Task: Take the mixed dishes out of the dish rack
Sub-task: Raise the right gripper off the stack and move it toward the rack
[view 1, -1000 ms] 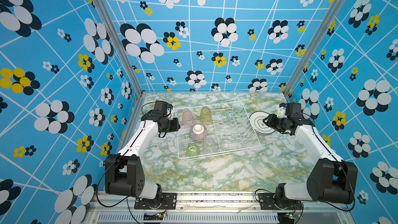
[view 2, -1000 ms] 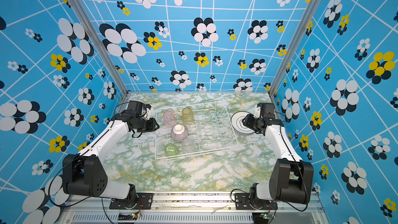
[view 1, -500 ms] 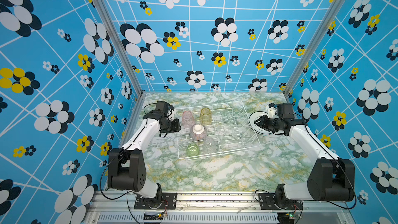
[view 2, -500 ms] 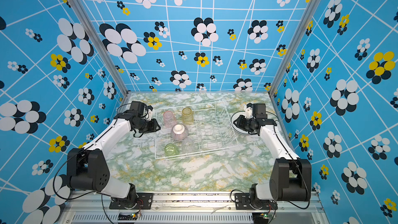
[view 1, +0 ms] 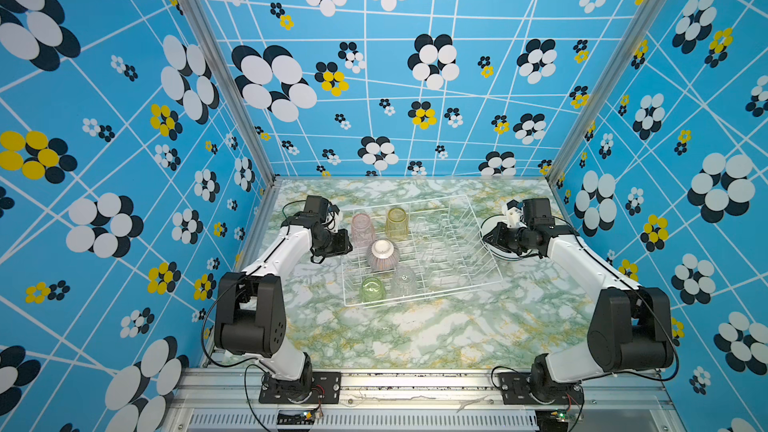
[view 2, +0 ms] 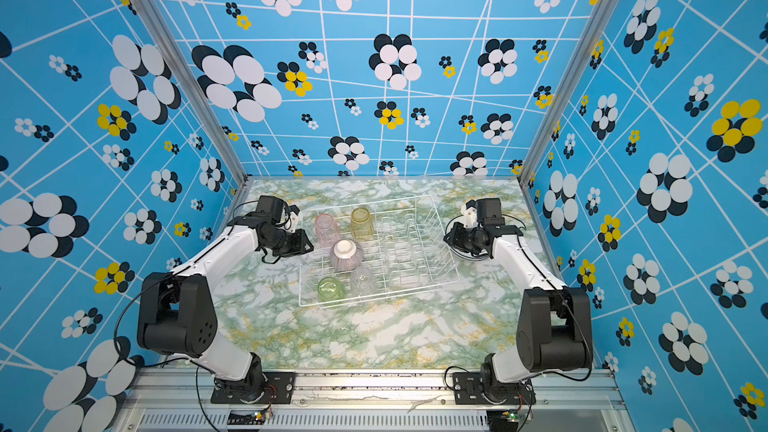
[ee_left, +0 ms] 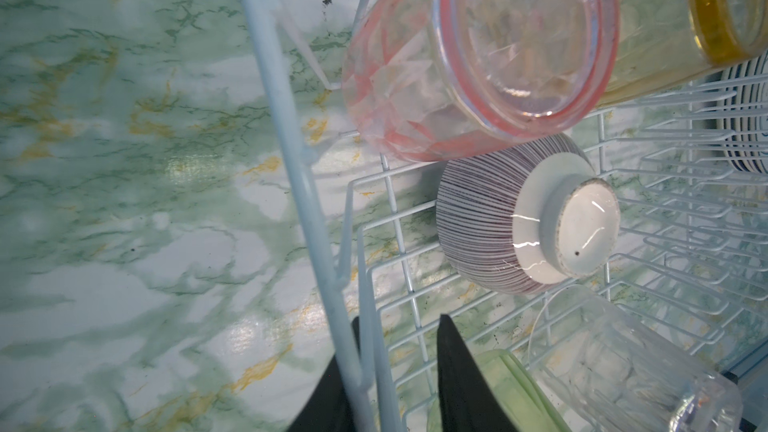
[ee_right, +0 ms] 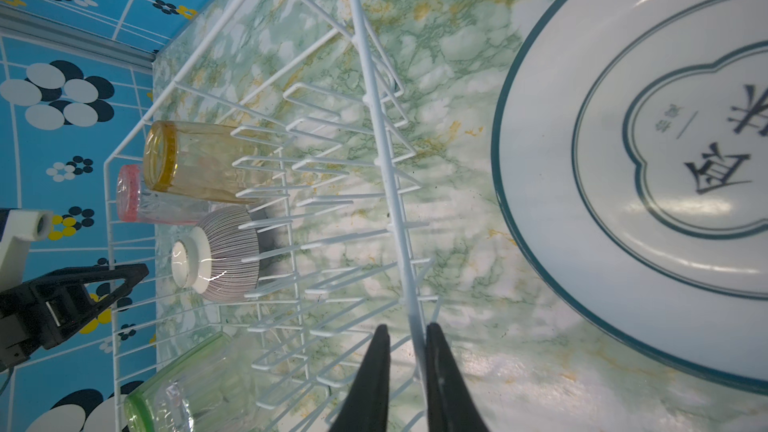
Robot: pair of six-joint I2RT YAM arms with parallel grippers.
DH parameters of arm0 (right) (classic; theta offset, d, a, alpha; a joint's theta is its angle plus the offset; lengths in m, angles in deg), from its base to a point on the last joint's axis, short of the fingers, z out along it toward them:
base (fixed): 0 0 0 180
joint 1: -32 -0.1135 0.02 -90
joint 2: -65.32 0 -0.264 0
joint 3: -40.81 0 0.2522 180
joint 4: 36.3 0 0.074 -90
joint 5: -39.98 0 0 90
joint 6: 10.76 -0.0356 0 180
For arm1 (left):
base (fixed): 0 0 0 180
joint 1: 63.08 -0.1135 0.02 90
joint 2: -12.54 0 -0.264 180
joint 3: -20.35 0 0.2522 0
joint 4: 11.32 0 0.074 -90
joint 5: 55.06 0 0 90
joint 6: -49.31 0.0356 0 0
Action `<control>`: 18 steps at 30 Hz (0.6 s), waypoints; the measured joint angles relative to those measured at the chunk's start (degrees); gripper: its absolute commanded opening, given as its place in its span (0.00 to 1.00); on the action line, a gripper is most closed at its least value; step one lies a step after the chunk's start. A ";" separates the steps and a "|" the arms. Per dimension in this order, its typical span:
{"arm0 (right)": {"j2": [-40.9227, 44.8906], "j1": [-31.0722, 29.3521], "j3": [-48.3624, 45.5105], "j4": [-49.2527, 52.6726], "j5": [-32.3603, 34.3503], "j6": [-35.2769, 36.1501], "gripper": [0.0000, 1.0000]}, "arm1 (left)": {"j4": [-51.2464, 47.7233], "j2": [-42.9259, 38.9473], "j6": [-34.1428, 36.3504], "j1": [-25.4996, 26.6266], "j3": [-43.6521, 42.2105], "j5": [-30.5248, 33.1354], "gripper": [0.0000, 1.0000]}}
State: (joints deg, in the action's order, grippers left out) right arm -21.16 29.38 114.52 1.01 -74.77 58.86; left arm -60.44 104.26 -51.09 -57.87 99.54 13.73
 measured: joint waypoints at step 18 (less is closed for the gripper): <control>-1.79 -0.92 2.47 -0.11 0.63 -0.22 0.00 | -0.48 7.87 1.49 -0.44 7.89 0.68 0.27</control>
State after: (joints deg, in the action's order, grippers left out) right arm -22.95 28.47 116.99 0.90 -74.14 58.64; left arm -60.92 112.13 -49.60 -58.31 107.43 14.40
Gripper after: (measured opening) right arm 0.048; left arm 0.291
